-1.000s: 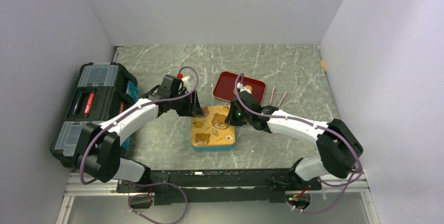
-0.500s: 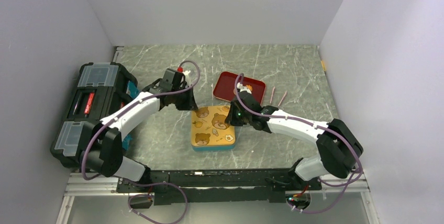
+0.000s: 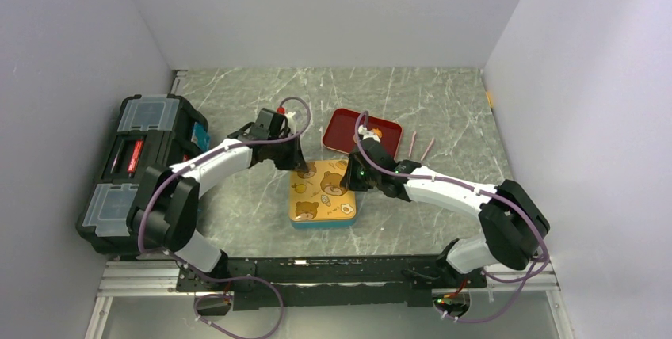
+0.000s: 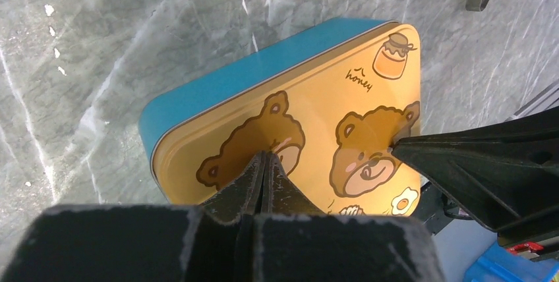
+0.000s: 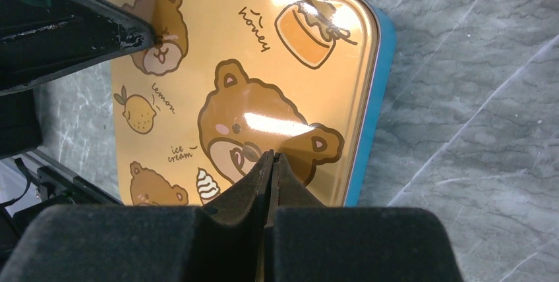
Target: Pack the cookies
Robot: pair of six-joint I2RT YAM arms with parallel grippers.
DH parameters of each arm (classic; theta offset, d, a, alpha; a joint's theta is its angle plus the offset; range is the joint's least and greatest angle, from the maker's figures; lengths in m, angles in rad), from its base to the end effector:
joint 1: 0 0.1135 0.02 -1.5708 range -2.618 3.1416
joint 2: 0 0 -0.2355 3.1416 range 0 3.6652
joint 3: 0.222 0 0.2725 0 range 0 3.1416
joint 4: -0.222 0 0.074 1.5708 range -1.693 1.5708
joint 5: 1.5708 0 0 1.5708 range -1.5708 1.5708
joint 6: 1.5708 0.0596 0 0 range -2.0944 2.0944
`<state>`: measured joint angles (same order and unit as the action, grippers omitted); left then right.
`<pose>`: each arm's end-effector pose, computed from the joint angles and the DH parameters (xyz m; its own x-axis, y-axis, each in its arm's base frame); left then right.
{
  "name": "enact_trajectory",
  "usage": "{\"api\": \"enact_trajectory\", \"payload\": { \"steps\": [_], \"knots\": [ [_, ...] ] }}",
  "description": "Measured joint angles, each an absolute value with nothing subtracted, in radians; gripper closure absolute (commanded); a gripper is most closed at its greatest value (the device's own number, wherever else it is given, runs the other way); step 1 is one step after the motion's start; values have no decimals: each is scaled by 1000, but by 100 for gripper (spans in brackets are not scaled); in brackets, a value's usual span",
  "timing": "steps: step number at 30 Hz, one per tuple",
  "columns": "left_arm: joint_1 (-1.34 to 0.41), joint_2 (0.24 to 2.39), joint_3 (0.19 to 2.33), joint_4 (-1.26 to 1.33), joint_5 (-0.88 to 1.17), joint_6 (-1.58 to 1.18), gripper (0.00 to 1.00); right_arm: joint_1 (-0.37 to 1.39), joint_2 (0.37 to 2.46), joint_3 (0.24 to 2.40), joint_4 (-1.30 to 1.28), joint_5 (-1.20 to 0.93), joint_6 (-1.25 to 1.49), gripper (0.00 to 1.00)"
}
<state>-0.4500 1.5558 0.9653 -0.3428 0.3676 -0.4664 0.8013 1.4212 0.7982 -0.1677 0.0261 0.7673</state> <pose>0.3039 -0.1706 0.1467 -0.9154 -0.0238 -0.4018 0.2092 0.8246 -0.5256 0.2305 0.2358 0.1450 -0.8456 0.1245 -0.5191 -0.1643 0.8646 0.4749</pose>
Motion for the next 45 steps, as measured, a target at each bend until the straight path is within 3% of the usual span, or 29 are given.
{"api": "enact_trajectory", "payload": {
  "steps": [10, 13, 19, 22, 30, 35, 36, 37, 40, 41, 45],
  "knots": [
    [-457, 1533, 966, -368, 350, -464, 100, 802, 1421, 799, -168, 27, 767, 98],
    [-457, 1507, 966, -418, 327, -456, 93, 802, 1420, 804, -180, 27, 765, 95],
    [-458, 1419, 989, -503, 304, -434, 79, 802, 1383, 811, -246, 45, 745, 64],
    [-458, 1363, 1013, -521, 304, -422, 73, 802, 1348, 821, -272, 49, 727, 57],
    [-459, 1166, 1033, -557, 279, -403, 53, 802, 1185, 834, -305, 94, 671, 28],
    [-459, 1042, 1032, -574, 238, -393, 43, 802, 1058, 834, -341, 163, 632, 18],
    [-459, 1017, 1032, -575, 231, -388, 41, 802, 1039, 834, -350, 176, 627, 14],
    [-459, 991, 1030, -575, 220, -384, 39, 802, 1008, 833, -366, 196, 617, 2],
    [-459, 895, 1006, -573, 186, -375, 28, 802, 946, 825, -389, 231, 602, 0],
    [-459, 860, 994, -574, 177, -371, 4, 802, 918, 818, -399, 242, 595, 0],
    [-459, 735, 945, -581, 132, -355, 1, 802, 810, 784, -429, 283, 583, 0]
  ]
}}
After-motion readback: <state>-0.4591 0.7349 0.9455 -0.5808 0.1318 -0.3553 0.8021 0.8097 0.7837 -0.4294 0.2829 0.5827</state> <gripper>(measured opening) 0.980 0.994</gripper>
